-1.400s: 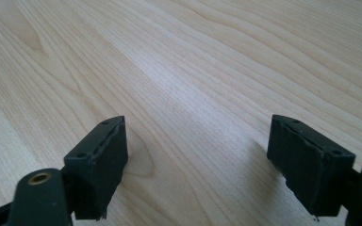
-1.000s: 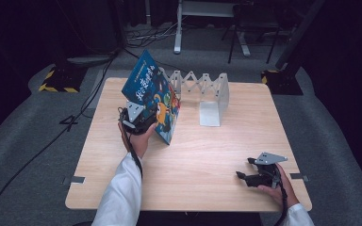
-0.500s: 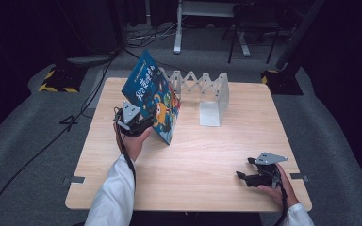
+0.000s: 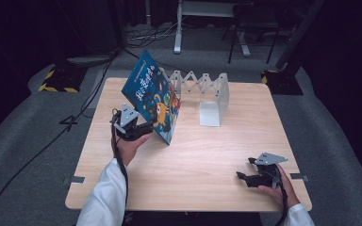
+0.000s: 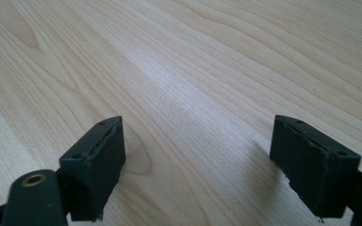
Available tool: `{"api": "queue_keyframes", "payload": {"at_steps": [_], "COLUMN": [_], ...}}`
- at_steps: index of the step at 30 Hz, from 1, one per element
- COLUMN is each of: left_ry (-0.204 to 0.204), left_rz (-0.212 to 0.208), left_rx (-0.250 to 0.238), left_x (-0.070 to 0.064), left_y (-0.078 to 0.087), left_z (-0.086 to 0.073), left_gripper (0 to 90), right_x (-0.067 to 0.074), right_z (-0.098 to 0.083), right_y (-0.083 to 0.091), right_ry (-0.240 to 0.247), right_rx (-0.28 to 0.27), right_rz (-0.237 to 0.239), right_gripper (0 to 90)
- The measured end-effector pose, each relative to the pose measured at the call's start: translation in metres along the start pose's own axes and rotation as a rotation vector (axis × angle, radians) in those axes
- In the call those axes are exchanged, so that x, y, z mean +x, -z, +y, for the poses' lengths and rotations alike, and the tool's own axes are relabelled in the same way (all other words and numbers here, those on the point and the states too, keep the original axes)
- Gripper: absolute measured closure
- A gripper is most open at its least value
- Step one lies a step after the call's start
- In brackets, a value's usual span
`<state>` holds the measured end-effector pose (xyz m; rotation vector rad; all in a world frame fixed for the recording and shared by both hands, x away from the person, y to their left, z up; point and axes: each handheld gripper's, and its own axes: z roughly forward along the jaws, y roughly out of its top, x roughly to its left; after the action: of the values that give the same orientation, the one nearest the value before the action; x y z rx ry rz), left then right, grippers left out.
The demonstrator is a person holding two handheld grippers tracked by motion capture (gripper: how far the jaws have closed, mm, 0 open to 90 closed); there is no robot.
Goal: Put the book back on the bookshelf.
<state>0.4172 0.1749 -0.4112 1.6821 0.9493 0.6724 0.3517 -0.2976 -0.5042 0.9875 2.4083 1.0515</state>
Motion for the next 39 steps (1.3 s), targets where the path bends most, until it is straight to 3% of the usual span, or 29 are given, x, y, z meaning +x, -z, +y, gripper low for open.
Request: {"api": "queue_keyframes", "payload": {"at_steps": [3, 10, 12, 16, 21, 31, 36, 39], "left_ry": [-0.016, -0.042, -0.065, -0.062, -0.107, -0.259, -0.308, -0.317], "left_rz": [-0.035, -0.053, -0.070, -0.110, -0.137, -0.127, -0.121, -0.116], "left_rx": [0.030, 0.087, 0.107, 0.135, 0.181, 0.245, 0.285, 0.303], "left_x": [0.000, -0.003, -0.003, -0.004, -0.009, -0.021, -0.022, -0.022], "left_y": [0.003, 0.010, 0.014, 0.016, 0.022, 0.042, 0.056, 0.060], "left_z": [0.000, -0.002, -0.004, -0.006, -0.007, -0.018, -0.031, -0.035], "left_gripper": [25.8, 21.1, 19.6, 17.4, 16.9, 17.0, 16.9, 16.9], "right_x": [0.000, 0.002, 0.003, 0.004, 0.007, 0.009, 0.007, 0.006], "right_z": [0.000, 0.001, 0.002, 0.003, 0.006, -0.002, -0.008, -0.010], "right_y": [0.000, 0.002, 0.002, 0.003, 0.007, 0.026, 0.036, 0.040], "right_ry": [0.004, 0.017, 0.022, 0.016, 0.019, 0.030, 0.014, 0.018], "right_rx": [0.006, 0.015, 0.022, 0.022, 0.012, 0.018, 0.013, 0.016], "right_rz": [-0.002, -0.012, -0.016, -0.010, -0.019, -0.075, -0.097, -0.108], "right_gripper": [18.3, 18.8, 19.1, 21.8, 20.9, 20.4, 20.4, 20.3]}}
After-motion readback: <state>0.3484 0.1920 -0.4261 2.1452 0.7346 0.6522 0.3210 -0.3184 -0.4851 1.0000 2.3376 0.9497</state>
